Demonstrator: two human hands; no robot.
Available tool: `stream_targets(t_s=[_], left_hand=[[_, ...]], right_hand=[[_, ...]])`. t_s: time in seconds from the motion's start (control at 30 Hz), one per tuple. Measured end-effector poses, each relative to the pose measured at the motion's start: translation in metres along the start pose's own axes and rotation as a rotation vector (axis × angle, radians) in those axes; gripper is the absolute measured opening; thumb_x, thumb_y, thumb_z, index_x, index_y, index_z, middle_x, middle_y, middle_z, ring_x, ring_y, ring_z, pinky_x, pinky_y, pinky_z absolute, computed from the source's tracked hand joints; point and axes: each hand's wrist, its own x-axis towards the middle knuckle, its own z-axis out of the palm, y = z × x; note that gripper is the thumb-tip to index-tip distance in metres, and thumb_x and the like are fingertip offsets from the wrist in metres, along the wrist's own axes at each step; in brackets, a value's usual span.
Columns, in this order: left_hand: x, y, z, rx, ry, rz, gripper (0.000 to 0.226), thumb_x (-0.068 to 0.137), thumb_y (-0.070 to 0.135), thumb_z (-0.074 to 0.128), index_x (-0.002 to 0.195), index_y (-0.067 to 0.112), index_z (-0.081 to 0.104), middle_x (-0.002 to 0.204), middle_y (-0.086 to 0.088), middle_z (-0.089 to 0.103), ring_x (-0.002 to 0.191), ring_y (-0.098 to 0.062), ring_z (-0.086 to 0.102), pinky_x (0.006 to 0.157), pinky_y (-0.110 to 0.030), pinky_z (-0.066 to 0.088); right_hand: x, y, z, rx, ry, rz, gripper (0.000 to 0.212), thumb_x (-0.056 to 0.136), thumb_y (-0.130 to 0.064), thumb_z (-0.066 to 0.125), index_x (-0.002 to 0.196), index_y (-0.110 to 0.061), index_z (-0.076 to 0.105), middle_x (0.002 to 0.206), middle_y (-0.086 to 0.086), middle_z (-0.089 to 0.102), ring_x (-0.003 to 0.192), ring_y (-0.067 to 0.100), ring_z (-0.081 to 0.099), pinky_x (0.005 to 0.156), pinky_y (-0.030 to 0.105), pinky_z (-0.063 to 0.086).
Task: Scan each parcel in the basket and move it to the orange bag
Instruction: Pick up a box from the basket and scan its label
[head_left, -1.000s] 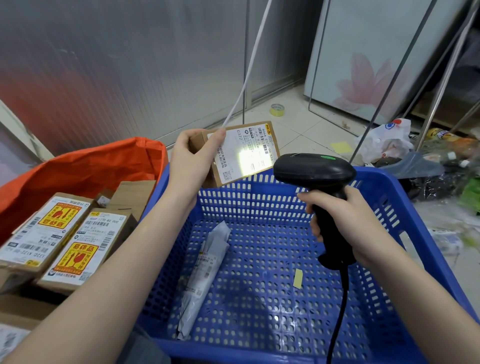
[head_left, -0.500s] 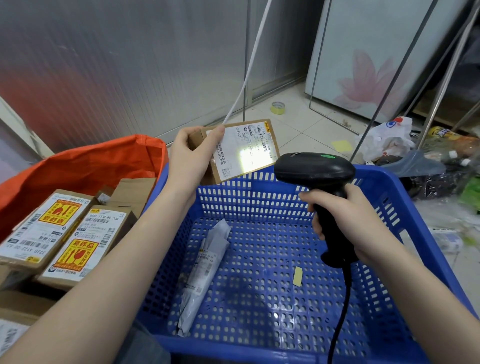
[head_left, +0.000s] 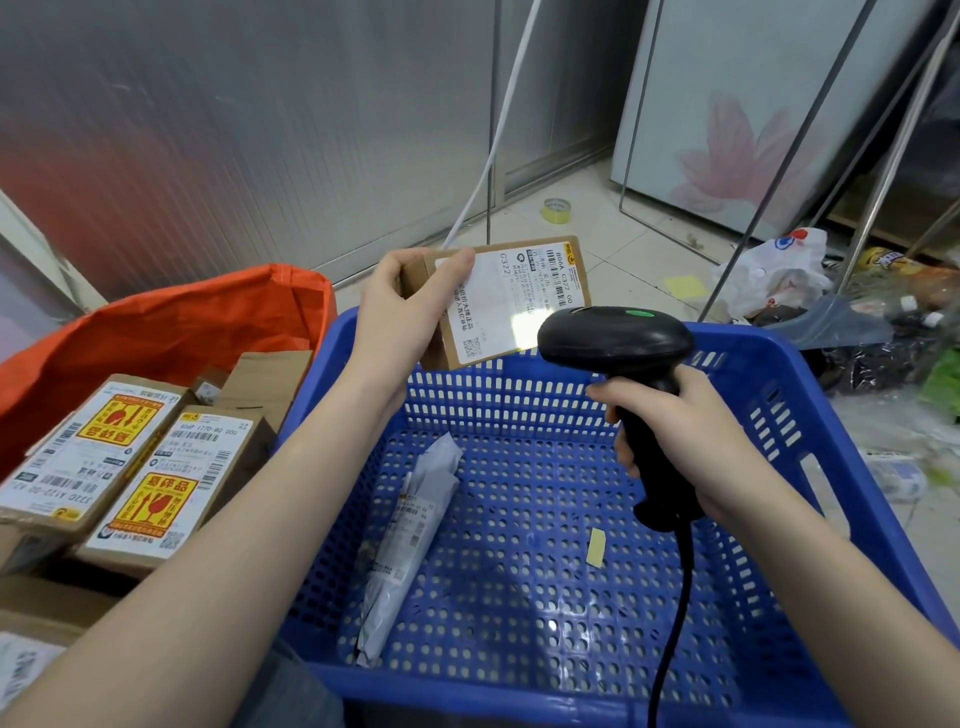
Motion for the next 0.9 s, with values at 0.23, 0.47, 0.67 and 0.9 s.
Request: stream_targets(t_s=[0.23,0.47,0.67,0.9], left_hand=[[0.004,-0.002,-0.004,-0.004,0.041,-0.001,0.037,0.086,0.036,0.069,0.110,0.011,0.057,0.083,0.002,0.066,0.061,-0.002,0.065,0.046,-0.013,0.043],[0.011,-0.003,-0.009,-0.002,0.083,-0.003,0.033,0.084,0.037,0.071,0.102,0.013,0.058,0.079,0.003,0.064,0.059,-0.004,0.061,0.044,-0.018,0.042],[0.011,-0.004,-0.011,0.002,0.094,-0.021,0.035,0.084,0.037,0.071,0.103,0.011,0.057,0.076,0.002,0.063,0.053,-0.003,0.061,0.040,-0.019,0.041],[0.011,-0.008,-0.010,0.049,0.068,-0.037,0.036,0.084,0.039,0.071,0.103,0.013,0.057,0.081,0.003,0.065,0.060,-0.005,0.062,0.043,-0.017,0.041]], right_hand=[[-0.002,-0.002,-0.002,-0.002,-0.006,-0.015,0.021,0.084,-0.023,0.068,0.075,-0.008,0.056,0.045,-0.004,0.054,0.042,0.015,0.053,0.044,0.026,0.046],[-0.004,-0.004,-0.009,0.005,0.012,-0.005,0.025,0.082,-0.025,0.069,0.075,-0.005,0.055,0.048,0.004,0.053,0.043,0.019,0.051,0.045,0.029,0.044],[-0.007,-0.006,-0.013,0.002,0.018,-0.028,0.027,0.081,-0.025,0.068,0.071,-0.004,0.055,0.047,0.008,0.053,0.042,0.019,0.050,0.046,0.029,0.043],[-0.008,-0.006,-0.018,0.021,0.045,-0.055,0.024,0.083,-0.023,0.067,0.071,-0.006,0.055,0.047,0.005,0.054,0.041,0.017,0.051,0.047,0.028,0.043]])
